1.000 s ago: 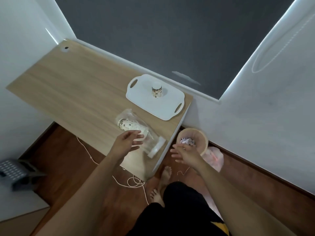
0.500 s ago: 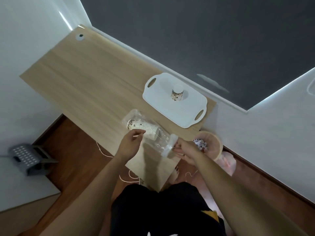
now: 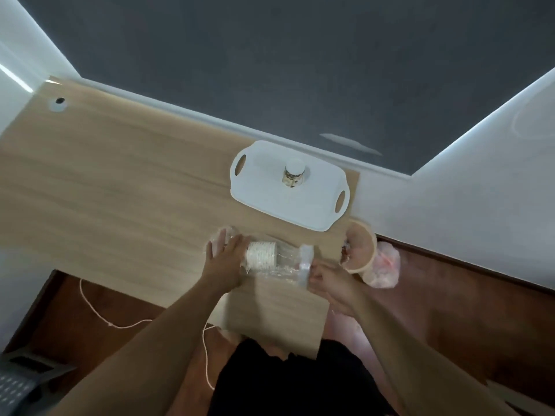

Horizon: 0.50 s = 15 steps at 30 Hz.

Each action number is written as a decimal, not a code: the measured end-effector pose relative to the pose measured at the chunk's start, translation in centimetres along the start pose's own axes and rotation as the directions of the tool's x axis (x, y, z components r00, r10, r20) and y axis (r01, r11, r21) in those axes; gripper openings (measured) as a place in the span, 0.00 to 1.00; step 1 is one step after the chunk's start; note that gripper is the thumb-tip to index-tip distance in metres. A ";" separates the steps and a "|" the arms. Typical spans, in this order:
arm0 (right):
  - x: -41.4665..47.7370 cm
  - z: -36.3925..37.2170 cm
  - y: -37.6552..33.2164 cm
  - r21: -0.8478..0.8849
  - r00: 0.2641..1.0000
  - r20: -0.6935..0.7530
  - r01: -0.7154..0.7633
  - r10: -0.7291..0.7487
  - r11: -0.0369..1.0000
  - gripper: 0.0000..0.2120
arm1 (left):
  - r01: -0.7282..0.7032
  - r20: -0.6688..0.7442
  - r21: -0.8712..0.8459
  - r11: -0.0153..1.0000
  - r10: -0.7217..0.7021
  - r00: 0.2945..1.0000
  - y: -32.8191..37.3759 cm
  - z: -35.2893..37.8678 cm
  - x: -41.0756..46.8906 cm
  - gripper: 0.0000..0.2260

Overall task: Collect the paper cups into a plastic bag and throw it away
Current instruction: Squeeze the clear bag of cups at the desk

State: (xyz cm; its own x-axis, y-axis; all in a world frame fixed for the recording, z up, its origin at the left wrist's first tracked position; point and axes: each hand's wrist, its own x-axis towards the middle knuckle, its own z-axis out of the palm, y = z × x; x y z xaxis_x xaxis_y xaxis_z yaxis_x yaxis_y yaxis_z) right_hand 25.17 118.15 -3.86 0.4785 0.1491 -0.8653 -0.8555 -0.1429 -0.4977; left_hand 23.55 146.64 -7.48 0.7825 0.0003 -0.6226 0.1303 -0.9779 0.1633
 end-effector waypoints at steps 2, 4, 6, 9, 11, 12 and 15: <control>-0.7 1.7 0.0 0.053 0.999 -0.050 0.013 -0.011 0.998 0.13 | -0.040 0.016 -0.016 0.999 0.040 0.999 -1.1 0.0 0.6 0.40; -1.5 3.1 0.4 0.012 0.997 -0.058 0.046 -0.045 0.999 0.09 | -0.092 0.039 -0.013 0.996 0.092 0.995 -2.0 0.0 0.7 0.39; -2.1 4.0 1.0 -0.093 0.994 -0.075 0.074 -0.081 0.993 0.09 | -0.158 0.067 -0.027 0.987 0.160 0.985 -2.9 -0.3 0.4 0.42; -2.7 4.7 1.8 -0.227 0.987 -0.104 0.096 -0.122 0.969 0.14 | -0.248 0.048 -0.034 0.968 0.249 0.967 -4.0 -1.1 -0.4 0.46; -3.0 5.1 2.0 -0.284 0.985 -0.107 0.102 -0.137 0.953 0.16 | -0.291 0.040 -0.021 0.957 0.291 0.956 -4.7 -2.0 -1.0 0.48; -3.1 5.7 2.0 -0.315 0.983 -0.108 0.109 -0.150 0.943 0.16 | -0.305 0.037 -0.015 0.952 0.305 0.952 -5.2 -2.4 -1.3 0.49; -3.1 7.0 1.9 -0.377 0.981 -0.101 0.118 -0.168 0.919 0.15 | -0.323 0.033 -0.004 0.946 0.323 0.946 -6.1 -3.3 -2.3 0.50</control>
State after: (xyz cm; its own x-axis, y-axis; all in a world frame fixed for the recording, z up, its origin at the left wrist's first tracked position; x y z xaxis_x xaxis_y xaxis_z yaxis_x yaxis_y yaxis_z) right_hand 20.66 124.29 -1.68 0.6325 0.0718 -0.7712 -0.6547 -0.4824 -0.5819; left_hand 23.02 153.33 -4.53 0.7618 -0.3227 -0.5616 -0.1271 -0.9247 0.3589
